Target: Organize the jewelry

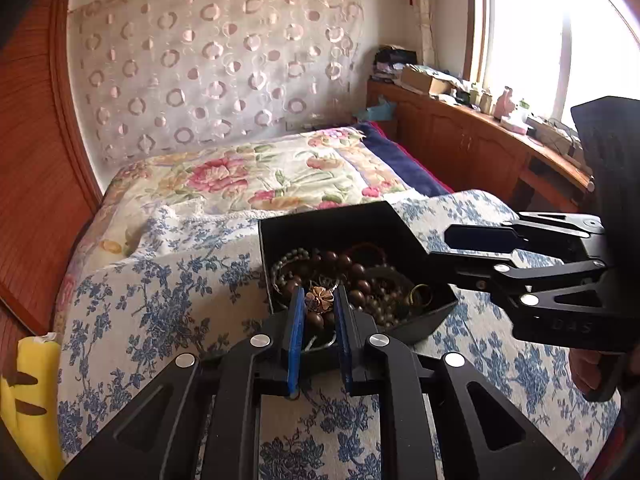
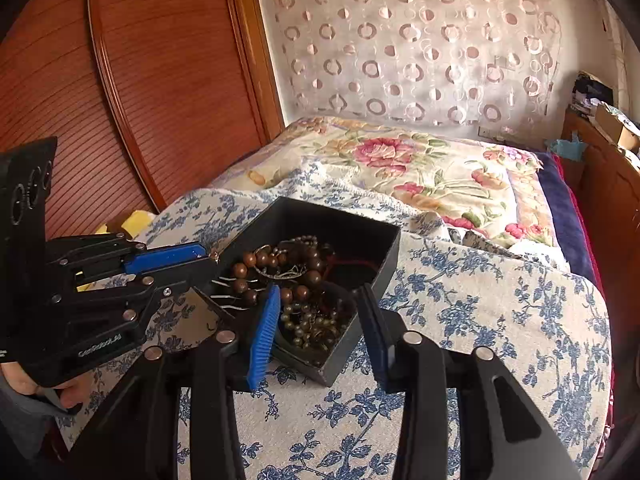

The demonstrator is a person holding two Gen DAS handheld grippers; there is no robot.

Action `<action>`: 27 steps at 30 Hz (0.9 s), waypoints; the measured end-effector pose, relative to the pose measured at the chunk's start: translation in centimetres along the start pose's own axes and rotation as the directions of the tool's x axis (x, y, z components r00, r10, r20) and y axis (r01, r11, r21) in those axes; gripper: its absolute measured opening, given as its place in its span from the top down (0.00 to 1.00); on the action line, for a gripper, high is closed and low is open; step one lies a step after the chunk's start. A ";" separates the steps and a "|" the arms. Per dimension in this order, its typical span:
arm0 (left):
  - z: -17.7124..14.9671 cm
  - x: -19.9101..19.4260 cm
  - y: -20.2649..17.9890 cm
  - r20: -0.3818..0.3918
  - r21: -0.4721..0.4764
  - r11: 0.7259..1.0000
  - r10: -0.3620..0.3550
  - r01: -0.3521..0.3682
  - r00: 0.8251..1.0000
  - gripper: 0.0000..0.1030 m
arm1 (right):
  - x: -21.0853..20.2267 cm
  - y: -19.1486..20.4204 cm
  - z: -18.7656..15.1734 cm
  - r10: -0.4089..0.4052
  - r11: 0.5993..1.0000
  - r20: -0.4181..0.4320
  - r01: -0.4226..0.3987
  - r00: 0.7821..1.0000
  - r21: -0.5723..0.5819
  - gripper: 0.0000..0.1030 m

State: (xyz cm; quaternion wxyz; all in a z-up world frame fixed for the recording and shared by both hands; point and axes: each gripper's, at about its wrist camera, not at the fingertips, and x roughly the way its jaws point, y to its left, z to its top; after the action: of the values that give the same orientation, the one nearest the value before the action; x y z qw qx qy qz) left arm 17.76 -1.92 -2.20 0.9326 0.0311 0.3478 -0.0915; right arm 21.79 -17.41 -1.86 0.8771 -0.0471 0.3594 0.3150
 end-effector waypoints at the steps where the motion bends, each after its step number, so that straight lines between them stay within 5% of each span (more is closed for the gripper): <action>1: 0.0 0.0 0.0 0.002 -0.003 1.000 0.000 0.000 1.000 0.84 | -0.2 -0.1 0.0 -0.001 1.000 0.006 0.001 1.000 0.002 0.58; 4: -0.1 -0.5 0.1 0.018 -0.013 1.000 0.002 -0.002 1.000 0.68 | -1.0 -0.3 -0.3 -0.007 1.000 0.014 0.007 1.000 0.010 0.58; 8: -0.6 -1.8 0.2 0.036 -0.013 1.000 0.019 -0.019 0.999 0.59 | -3.3 -0.1 -1.3 -0.033 0.999 0.055 0.032 0.998 0.014 0.58; 10: -1.0 -3.0 0.4 0.054 -0.024 0.999 0.029 -0.028 0.998 0.44 | -4.9 0.3 -2.2 -0.052 0.998 0.084 0.050 0.995 0.024 0.58; 16: -2.6 -6.9 0.4 0.107 -0.053 0.996 0.080 -0.075 0.991 0.12 | -9.4 2.2 -5.0 -0.112 0.993 0.166 0.106 0.980 0.045 0.32; 23: -4.3 -9.7 0.7 0.099 -0.088 0.981 0.182 -0.174 0.978 0.07 | -12.9 3.3 -7.5 -0.204 0.977 0.217 0.183 0.955 0.113 0.04; 27: -5.0 -10.7 1.0 0.093 -0.096 0.974 0.216 -0.207 0.972 0.07 | -14.1 3.9 -8.6 -0.263 0.963 0.232 0.238 0.937 0.127 0.02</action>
State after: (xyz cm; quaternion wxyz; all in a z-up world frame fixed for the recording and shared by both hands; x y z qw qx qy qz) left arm 6.76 1.30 1.03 0.9542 0.0234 0.2975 0.0221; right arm 6.65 -24.29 1.64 0.9492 -0.0102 0.2535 0.1862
